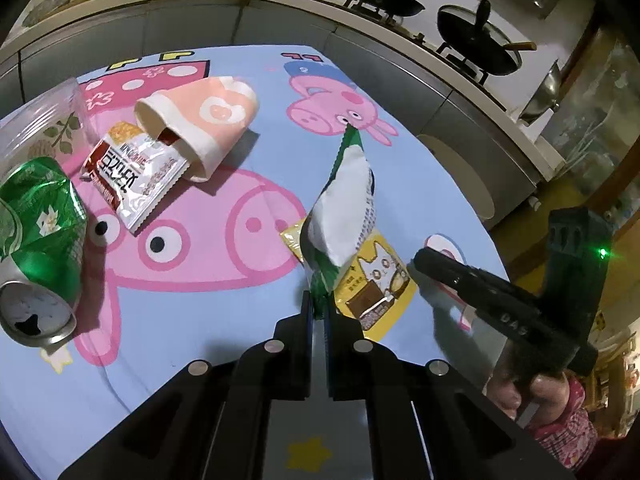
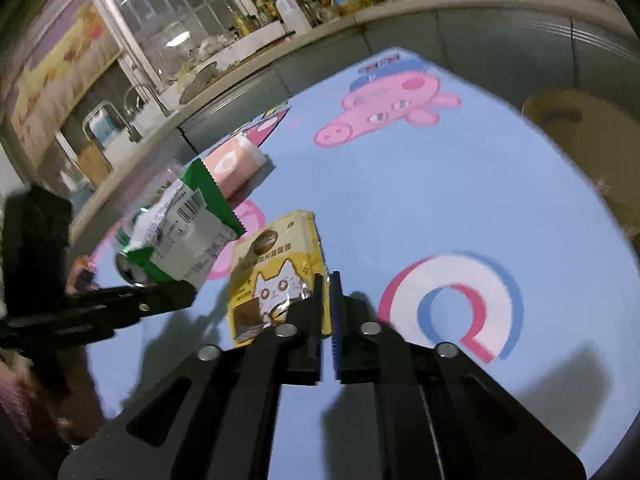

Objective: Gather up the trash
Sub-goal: 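Carry the pouch and snack bag to the wastebasket and open both tools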

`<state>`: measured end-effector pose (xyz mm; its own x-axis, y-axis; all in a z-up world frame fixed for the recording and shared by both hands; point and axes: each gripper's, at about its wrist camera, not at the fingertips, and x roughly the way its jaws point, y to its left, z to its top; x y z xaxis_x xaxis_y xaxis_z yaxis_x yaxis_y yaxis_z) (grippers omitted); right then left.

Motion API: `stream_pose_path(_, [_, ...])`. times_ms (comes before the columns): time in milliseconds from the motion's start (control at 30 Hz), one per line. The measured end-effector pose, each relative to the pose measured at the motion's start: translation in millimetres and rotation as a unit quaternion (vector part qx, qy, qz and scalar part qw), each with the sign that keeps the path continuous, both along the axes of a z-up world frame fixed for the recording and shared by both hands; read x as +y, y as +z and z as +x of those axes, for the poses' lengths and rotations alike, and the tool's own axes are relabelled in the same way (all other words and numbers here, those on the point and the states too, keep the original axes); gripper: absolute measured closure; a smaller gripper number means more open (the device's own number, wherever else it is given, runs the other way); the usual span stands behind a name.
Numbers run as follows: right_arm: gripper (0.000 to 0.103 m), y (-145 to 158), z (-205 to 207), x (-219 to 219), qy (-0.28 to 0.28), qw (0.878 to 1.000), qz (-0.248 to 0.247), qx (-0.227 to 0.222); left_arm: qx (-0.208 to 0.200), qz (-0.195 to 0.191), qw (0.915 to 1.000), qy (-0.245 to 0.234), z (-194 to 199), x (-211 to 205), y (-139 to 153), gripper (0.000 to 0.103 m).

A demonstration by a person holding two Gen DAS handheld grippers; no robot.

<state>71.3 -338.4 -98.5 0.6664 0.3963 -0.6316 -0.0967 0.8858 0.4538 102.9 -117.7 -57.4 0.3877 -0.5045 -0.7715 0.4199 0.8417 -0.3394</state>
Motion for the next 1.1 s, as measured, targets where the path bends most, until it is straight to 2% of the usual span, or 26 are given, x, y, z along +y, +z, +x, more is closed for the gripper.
stream_pose_path(33, [0.055,-1,1,-2,0.0,1.0,0.008,0.002,0.004,0.0,1.0,0.004,1,2,-2,0.098])
stream_pose_path(100, [0.039,2,-1,2,0.005,1.0,0.003,-0.014,0.01,-0.003,0.9999,0.009,2,6,-5,0.098])
stream_pose_path(167, [0.039,4,2,11,0.022,1.0,-0.016,-0.013,0.018,-0.006,0.9998,0.011,4,7,-7,0.098])
stream_pose_path(267, [0.04,4,7,14,0.043,0.999,0.01,-0.003,0.022,-0.007,0.9997,0.005,5,4,-9,0.098])
stream_pose_path(367, [0.054,-1,14,-8,0.03,0.996,0.075,0.029,0.02,-0.006,0.9998,-0.005,5,-3,-8,0.098])
stream_pose_path(400, [0.062,-4,15,-14,0.026,0.995,0.091,0.038,0.02,-0.006,0.9997,-0.009,6,-5,-7,0.098])
stream_pose_path(433, [0.065,-9,16,-27,0.017,0.99,0.127,0.059,0.019,-0.006,0.9997,-0.012,6,-8,-7,0.098])
stream_pose_path(567, [0.065,-19,10,-49,-0.003,0.974,0.201,0.103,0.029,-0.001,0.9994,-0.021,11,-17,-11,0.098])
stream_pose_path(667, [0.064,-24,1,-48,-0.008,0.965,0.23,0.126,0.045,-0.004,0.9988,-0.02,15,-17,-18,0.098])
stream_pose_path(800, [0.066,-29,-6,-35,-0.011,0.956,0.256,0.143,0.045,-0.008,0.9987,-0.023,15,-17,-18,0.098])
stream_pose_path(967, [0.07,-30,8,-17,-0.031,0.955,0.264,0.133,0.049,-0.014,0.9984,-0.024,16,-15,-19,0.098])
stream_pose_path(1000, [0.074,-30,12,-14,-0.034,0.955,0.266,0.126,0.05,-0.016,0.9983,-0.024,17,-14,-19,0.098])
stream_pose_path(1100, [0.098,-36,26,-3,-0.042,0.957,0.261,0.12,0.051,-0.021,0.9982,-0.025,17,-13,-19,0.098])
